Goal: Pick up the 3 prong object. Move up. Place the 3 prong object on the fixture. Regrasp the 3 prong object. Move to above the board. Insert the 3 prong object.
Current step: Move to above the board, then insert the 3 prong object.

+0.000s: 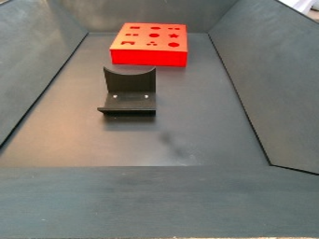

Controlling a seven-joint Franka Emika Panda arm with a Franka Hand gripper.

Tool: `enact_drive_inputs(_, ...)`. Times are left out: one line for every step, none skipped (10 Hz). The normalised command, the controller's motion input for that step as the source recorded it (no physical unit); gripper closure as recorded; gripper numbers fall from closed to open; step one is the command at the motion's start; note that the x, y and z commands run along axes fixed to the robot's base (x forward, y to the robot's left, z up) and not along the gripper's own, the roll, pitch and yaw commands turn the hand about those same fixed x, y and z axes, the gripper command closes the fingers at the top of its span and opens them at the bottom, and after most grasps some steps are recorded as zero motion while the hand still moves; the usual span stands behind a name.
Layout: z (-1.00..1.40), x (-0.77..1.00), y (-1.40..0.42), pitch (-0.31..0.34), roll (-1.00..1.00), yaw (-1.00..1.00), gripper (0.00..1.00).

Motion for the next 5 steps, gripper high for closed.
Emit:
enact_drive_inputs(0.19,-0.41,-0.49,-0.027,-0.76,-0.15,1.00)
enact_drive_inputs(0.11,-0.27,-0.27,-0.035,-0.55,-0.09,1.00)
enact_drive_inputs(0.06,-0.17,-0.15,-0.030,-0.38,-0.05,1.00)
enact_drive_inputs(0.04,-0.09,-0.06,-0.025,-0.23,-0.02,1.00)
enact_drive_inputs(-0.03,0.00,0.00,-0.004,0.00,0.00,1.00)
